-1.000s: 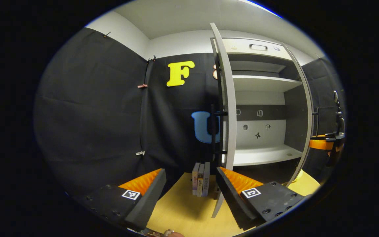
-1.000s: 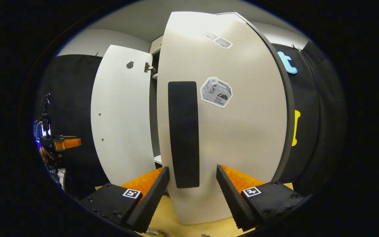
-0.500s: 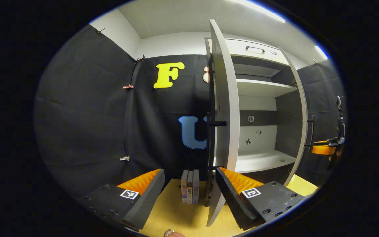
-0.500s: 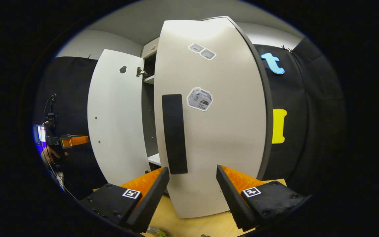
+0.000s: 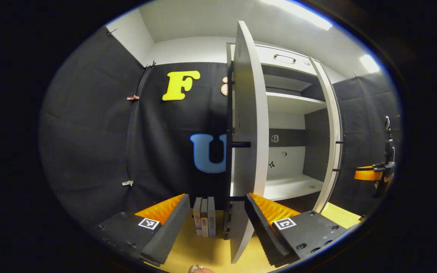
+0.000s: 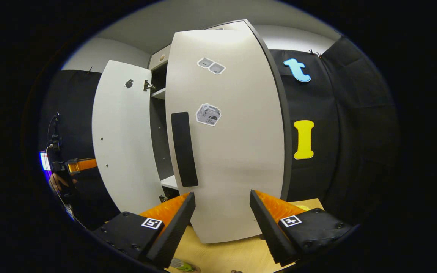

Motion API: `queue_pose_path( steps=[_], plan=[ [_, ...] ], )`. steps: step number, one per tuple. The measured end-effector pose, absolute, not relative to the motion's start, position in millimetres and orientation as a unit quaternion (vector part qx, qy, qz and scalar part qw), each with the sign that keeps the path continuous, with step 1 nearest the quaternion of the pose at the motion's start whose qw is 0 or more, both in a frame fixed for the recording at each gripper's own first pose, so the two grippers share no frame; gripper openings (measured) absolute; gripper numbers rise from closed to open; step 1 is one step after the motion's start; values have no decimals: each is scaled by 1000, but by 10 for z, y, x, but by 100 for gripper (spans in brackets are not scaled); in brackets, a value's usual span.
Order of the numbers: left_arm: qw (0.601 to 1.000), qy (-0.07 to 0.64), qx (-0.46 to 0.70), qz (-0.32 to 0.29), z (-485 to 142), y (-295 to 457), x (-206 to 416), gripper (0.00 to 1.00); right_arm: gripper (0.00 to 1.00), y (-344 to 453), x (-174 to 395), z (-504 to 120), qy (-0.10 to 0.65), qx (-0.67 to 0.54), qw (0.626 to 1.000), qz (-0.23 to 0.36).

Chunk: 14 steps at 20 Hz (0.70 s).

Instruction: Grasp the bottle in the cabinet with the left hand and place it on the coaster, then close the right door with the right hand and the left door with the left hand.

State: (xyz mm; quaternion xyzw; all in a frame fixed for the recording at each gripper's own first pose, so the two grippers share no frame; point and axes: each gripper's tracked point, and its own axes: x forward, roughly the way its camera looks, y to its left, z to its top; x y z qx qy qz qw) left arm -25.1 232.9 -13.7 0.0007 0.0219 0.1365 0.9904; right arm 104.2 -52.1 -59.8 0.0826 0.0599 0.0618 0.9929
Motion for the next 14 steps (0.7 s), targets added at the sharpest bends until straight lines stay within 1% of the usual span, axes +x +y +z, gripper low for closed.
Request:
queue_pose_path(
  steps=[1, 2, 3, 4, 9, 14],
  plan=[
    [991, 21, -1, 129, -134, 2263, -221, 93, 96, -528, 1055, -591, 59, 83, 993, 63],
    [993, 20, -6, 120, -140, 2187, -195, 89, 96, -531, 1067, -586, 59, 84, 993, 65],
    [993, 19, -12, 112, -145, 2119, -164, 93, 96, -522, 1079, -577, 58, 85, 992, 68],
    [994, 17, -14, 104, -145, 2054, -138, 93, 96, -523, 1094, -575, 57, 84, 992, 71],
    [998, 16, -12, 66, -138, 1739, 52, 93, 96, -594, 1129, -586, 61, 76, 992, 78],
    [999, 10, -26, 24, -180, 1419, 356, 93, 96, -763, 1126, -586, 61, 78, 993, 69]
  ],
)
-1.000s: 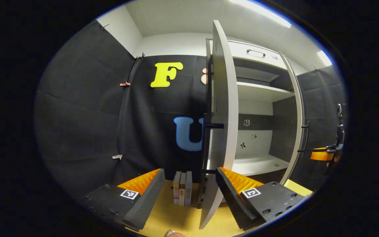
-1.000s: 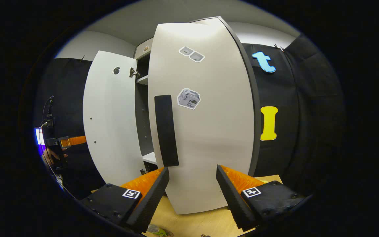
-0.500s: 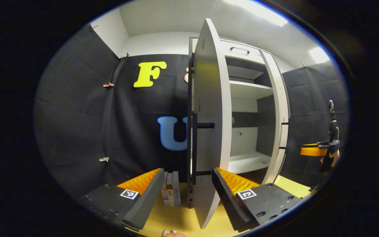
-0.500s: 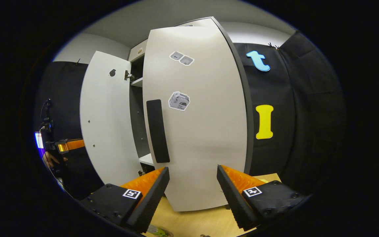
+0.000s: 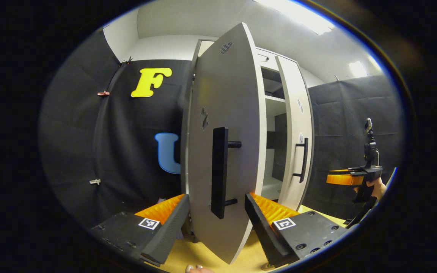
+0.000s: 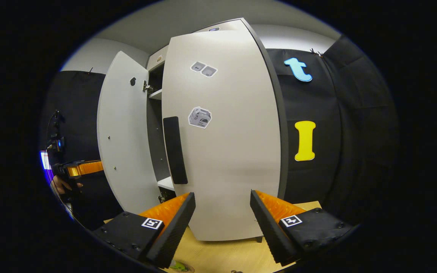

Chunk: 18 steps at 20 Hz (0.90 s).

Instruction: Grasp the bottle in the cabinet with the left hand and place it on the coaster, then close the right door with the right hand and the left door with the left hand.

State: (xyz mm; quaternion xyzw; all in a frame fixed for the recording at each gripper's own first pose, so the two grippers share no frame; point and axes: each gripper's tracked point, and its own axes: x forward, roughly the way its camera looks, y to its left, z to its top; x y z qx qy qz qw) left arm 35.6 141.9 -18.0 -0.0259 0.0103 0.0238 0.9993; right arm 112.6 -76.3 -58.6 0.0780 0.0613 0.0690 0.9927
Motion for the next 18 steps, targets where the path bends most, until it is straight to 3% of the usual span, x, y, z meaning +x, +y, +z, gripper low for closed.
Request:
queue_pose_path(
  steps=[9, 17, 18],
  plan=[
    [999, 12, -20, -43, -286, 823, 993, 94, 97, -1156, 1054, -528, 57, 99, 993, 30],
    [998, 18, -43, -37, -331, 861, 973, 94, 98, -1190, 1019, -460, 55, 96, 994, 23],
    [998, 17, -41, -35, -339, 866, 948, 91, 98, -1149, 1015, -455, 55, 96, 994, 27]
  ],
)
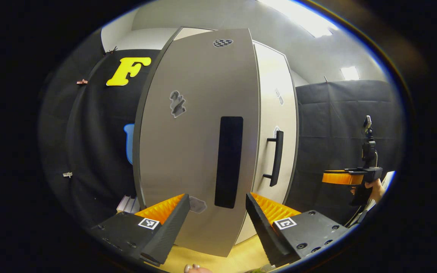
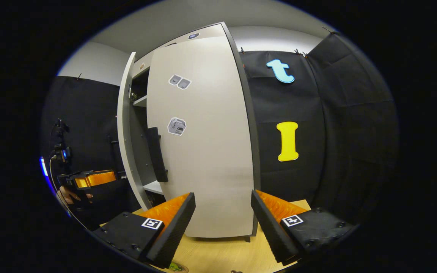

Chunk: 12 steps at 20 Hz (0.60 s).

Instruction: Grasp the bottle in the cabinet with the left hand and place it on the coaster, then close the right door with the right hand and the left door with the left hand.

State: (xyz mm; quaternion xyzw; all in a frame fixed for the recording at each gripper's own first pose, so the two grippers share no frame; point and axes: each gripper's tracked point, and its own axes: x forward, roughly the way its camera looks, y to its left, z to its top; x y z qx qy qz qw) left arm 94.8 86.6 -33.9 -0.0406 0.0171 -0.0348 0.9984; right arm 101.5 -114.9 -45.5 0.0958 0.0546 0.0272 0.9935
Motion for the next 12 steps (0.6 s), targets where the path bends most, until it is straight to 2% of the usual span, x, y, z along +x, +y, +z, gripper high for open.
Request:
queue_pose_path(
  steps=[5, 7, 8, 9, 12],
  plan=[
    [999, 16, -38, -35, -334, 863, 837, 97, 98, -1008, 956, -405, 55, 88, 994, 38],
    [999, 18, -34, -36, -342, 845, 782, 94, 98, -957, 925, -355, 52, 87, 994, 39],
    [999, 18, -33, -38, -339, 837, 755, 97, 98, -927, 895, -327, 49, 85, 994, 40],
    [998, 18, -33, -40, -337, 822, 723, 94, 98, -900, 860, -300, 46, 83, 995, 39],
    [998, 19, -31, -50, -325, 753, 643, 94, 98, -758, 773, -205, 36, 79, 995, 48]
  ],
)
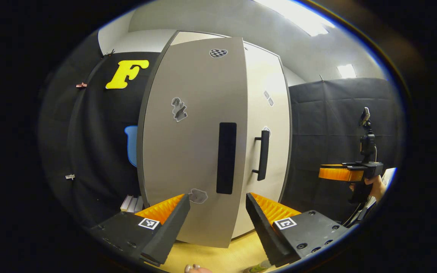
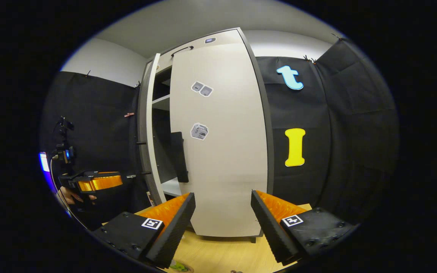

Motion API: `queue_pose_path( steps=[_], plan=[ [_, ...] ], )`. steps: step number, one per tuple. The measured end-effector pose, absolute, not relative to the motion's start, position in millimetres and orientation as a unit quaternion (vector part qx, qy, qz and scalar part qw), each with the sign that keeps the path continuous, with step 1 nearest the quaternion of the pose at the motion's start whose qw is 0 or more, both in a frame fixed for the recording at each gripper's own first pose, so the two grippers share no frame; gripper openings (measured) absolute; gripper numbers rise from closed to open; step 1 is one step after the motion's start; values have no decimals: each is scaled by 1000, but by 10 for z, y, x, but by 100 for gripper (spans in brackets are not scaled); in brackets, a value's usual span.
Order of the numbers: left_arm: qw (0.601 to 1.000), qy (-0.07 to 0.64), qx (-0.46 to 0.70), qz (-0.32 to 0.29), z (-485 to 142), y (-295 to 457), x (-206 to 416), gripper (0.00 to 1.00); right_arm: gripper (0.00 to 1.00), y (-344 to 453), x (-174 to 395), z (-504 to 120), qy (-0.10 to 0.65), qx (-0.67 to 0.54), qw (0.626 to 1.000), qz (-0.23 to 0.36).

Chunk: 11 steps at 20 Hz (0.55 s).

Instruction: Grasp the bottle in the cabinet with the left hand and place it on the coaster, then close the right door with the right hand and the left door with the left hand.

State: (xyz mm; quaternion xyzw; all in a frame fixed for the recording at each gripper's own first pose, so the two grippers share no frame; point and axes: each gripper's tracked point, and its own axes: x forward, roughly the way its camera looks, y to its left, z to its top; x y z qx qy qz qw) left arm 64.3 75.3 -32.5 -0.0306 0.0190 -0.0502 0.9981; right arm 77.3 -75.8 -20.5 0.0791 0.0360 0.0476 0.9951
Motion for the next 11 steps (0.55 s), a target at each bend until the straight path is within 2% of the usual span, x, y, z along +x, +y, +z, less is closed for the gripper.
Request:
queue_pose_path(
  steps=[7, 11],
  plan=[
    [996, 17, -30, -80, -326, 574, 438, 94, 98, -546, 540, -79, 29, 49, 998, 22],
    [997, 28, -31, -69, -381, 613, 327, 94, 98, -473, 415, -40, 24, 17, 1000, -4]
  ],
)
